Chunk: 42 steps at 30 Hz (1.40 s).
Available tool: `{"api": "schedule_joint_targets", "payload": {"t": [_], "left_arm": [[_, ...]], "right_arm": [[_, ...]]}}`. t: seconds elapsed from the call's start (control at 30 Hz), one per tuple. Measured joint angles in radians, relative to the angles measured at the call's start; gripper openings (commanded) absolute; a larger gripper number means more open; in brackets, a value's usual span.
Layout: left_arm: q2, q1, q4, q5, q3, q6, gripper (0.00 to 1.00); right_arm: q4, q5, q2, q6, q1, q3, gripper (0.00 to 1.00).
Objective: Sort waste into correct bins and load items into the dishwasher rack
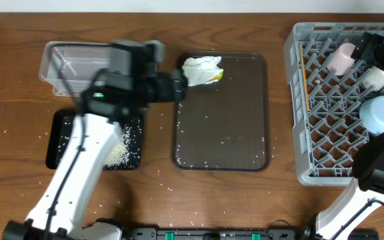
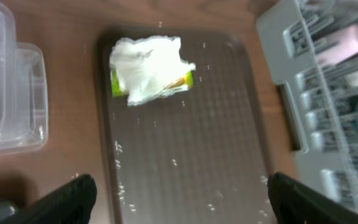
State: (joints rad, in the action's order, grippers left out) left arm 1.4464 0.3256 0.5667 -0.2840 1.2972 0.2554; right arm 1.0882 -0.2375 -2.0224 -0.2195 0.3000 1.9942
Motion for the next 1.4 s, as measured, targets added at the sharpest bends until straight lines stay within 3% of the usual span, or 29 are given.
{"api": "schedule_joint_targets", "payload": {"t": [0.23,0.37,0.53,0.8,0.97,1.4], "left_arm": [[0.161,0.121,-0.297,0.183,0.0,-0.146,0.91],[0.28,0.126,-0.437,0.255,0.0,-0.171,0.84],[0.428,0.126,-0.513,0.311,0.0,-0.173,0.83],[0.545,0.126,-0.572,0.333,0.0,-0.09,0.78],[0.567,0.125,-0.575,0.344,0.0,-0.021,0.7],[0.579,0.123,-0.544,0.419,0.0,0.198,0.7]], "right_arm": [[0.0,0.003,0.0,0.0,0.0,0.0,0.99],[0.0,0.003,0.0,0.0,0.0,0.0,0.99],[0.0,0.003,0.0,0.0,0.0,0.0,0.99],[0.0,0.003,0.0,0.0,0.0,0.0,0.99],[0.0,0.003,0.0,0.0,0.0,0.0,0.99],[0.0,0.003,0.0,0.0,0.0,0.0,0.99]]}}
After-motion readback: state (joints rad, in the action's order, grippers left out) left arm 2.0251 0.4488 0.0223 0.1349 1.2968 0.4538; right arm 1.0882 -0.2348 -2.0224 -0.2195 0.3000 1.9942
